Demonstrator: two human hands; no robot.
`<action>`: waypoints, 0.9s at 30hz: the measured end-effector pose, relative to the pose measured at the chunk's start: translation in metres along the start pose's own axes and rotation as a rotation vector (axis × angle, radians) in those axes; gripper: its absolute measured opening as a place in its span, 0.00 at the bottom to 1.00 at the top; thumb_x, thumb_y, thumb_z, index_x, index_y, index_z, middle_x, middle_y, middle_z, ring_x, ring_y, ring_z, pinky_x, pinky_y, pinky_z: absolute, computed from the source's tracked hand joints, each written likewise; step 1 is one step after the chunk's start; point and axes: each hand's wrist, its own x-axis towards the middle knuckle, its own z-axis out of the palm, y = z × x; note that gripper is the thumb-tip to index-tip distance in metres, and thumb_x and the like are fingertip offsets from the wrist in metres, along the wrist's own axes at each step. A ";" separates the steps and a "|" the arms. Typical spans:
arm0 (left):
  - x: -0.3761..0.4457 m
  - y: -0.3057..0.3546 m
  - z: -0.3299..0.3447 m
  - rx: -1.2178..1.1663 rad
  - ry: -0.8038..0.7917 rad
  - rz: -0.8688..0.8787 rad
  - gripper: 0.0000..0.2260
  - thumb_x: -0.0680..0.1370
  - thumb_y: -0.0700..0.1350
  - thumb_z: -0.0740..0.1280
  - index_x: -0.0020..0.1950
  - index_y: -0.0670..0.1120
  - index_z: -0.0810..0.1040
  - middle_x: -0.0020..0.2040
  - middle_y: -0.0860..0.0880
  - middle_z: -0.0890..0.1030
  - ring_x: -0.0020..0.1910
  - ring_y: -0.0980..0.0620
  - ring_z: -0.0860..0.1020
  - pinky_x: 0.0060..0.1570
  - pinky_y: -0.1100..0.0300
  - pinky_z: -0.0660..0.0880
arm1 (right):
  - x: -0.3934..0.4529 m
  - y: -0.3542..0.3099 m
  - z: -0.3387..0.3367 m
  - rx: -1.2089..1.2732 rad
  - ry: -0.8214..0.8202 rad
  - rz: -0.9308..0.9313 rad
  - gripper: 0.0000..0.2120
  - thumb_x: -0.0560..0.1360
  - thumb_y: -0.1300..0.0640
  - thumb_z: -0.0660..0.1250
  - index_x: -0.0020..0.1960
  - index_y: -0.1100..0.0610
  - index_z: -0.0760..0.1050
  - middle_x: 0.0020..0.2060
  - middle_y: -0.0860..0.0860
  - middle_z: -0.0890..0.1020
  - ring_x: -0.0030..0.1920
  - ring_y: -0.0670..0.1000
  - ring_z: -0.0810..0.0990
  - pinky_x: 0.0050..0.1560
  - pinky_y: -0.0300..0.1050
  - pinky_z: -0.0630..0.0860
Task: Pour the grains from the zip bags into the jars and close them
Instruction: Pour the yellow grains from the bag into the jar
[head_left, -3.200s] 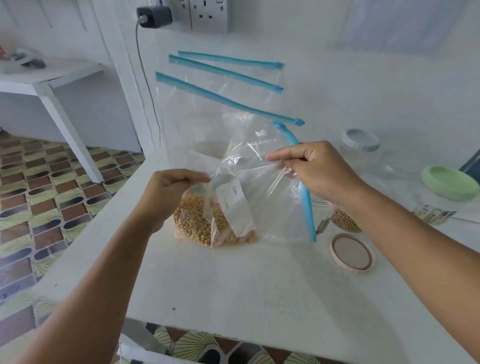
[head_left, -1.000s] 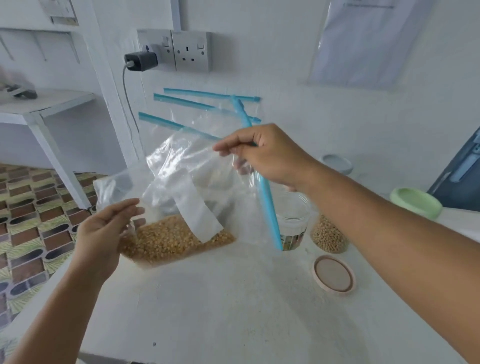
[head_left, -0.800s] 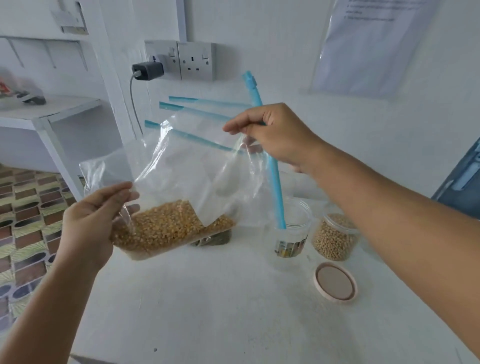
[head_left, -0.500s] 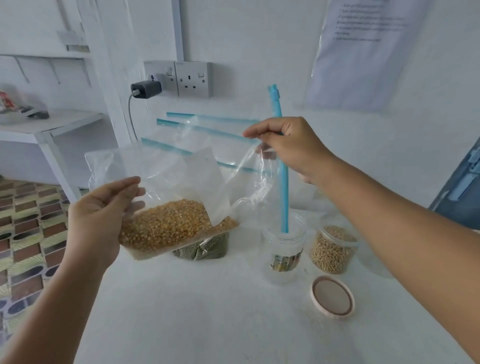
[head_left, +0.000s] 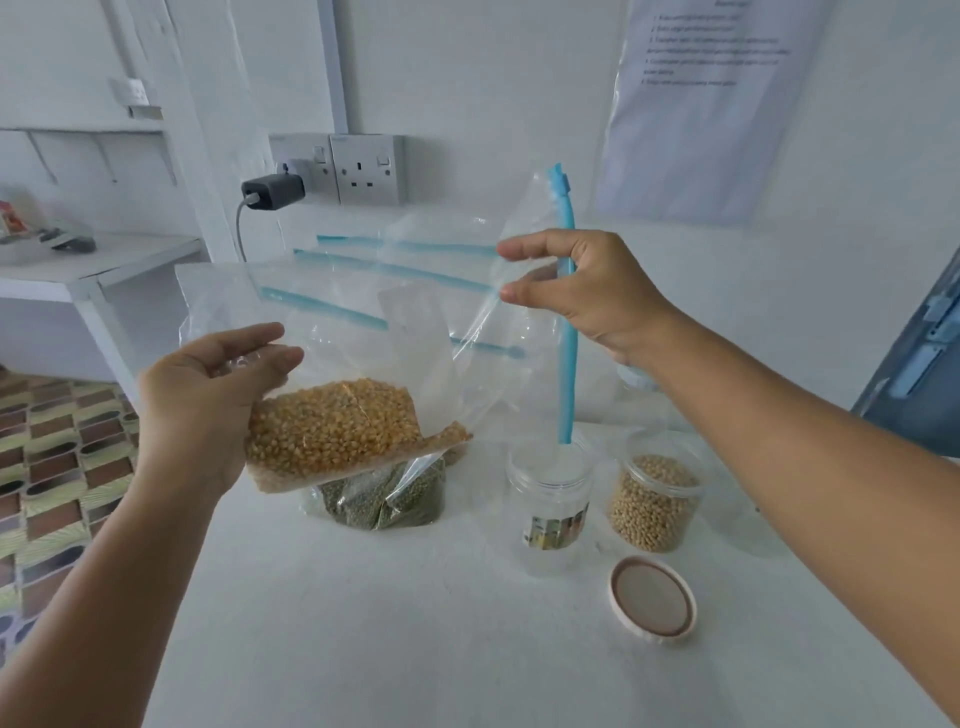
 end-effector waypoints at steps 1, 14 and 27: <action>0.000 0.000 0.002 -0.001 0.002 -0.002 0.12 0.69 0.40 0.81 0.51 0.50 0.89 0.42 0.50 0.86 0.41 0.50 0.81 0.61 0.43 0.78 | -0.001 0.004 0.000 0.015 0.005 0.005 0.20 0.72 0.62 0.80 0.62 0.53 0.84 0.54 0.43 0.86 0.47 0.42 0.85 0.59 0.37 0.80; 0.010 0.013 0.014 0.072 -0.020 0.062 0.11 0.71 0.39 0.81 0.51 0.48 0.88 0.37 0.52 0.84 0.35 0.55 0.79 0.44 0.61 0.78 | -0.010 0.017 -0.011 0.086 0.071 0.017 0.17 0.74 0.63 0.78 0.61 0.51 0.85 0.51 0.40 0.86 0.46 0.41 0.84 0.55 0.38 0.82; 0.024 0.007 0.021 0.121 -0.076 0.102 0.11 0.70 0.40 0.81 0.50 0.49 0.88 0.35 0.50 0.82 0.36 0.51 0.79 0.39 0.66 0.77 | -0.018 0.027 -0.009 0.105 0.129 0.046 0.16 0.74 0.62 0.78 0.60 0.50 0.86 0.42 0.42 0.87 0.46 0.44 0.85 0.60 0.43 0.82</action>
